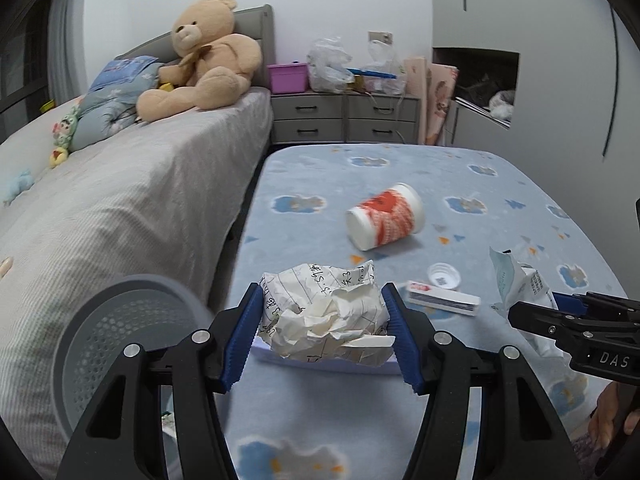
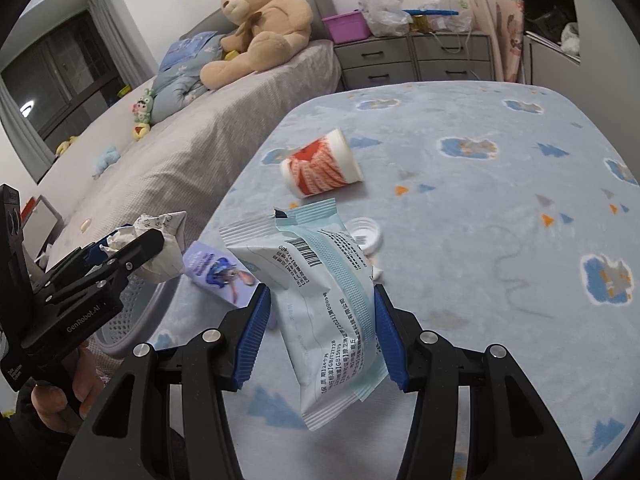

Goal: Collect trash
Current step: 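Carry the crumpled paper and plastic bag over the wastebasket and release both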

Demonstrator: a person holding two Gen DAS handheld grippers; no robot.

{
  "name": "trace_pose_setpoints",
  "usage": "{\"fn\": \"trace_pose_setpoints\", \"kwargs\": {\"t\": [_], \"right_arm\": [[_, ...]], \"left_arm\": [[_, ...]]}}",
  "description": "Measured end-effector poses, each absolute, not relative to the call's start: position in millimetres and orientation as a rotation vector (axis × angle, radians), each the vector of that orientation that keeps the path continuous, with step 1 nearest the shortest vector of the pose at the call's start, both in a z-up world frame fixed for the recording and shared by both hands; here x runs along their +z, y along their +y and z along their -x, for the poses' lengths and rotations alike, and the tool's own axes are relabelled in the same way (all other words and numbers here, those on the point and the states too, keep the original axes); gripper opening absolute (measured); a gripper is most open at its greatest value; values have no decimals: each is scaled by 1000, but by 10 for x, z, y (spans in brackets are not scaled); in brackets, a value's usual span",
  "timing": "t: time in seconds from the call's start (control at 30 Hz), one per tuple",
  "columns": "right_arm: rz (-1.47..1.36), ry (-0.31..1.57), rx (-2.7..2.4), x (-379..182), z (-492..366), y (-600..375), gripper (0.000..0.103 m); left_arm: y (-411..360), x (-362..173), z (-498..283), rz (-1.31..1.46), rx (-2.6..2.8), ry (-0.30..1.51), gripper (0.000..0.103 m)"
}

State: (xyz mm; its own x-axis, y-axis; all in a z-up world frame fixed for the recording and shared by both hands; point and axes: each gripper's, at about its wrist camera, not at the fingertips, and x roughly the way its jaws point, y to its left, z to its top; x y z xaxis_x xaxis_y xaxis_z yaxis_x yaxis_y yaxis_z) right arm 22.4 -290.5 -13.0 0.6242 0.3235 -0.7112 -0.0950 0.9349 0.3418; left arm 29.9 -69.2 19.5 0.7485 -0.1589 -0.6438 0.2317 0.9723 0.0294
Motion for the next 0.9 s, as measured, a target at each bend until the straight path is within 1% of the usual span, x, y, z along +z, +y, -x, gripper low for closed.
{"fn": "trace_pose_setpoints", "kwargs": {"t": [0.47, 0.7, 0.9], "right_arm": [[-229, 867, 394, -27, -407, -2010, 50], [-178, 850, 487, 109, -533, -1461, 50], [-151, 859, 571, 113, -687, -967, 50]], "left_arm": [[517, 229, -174, 8, 11, 692, 59], [964, 194, -113, 40, 107, 693, 59], [1309, 126, -97, 65, 175, 708, 59]]}}
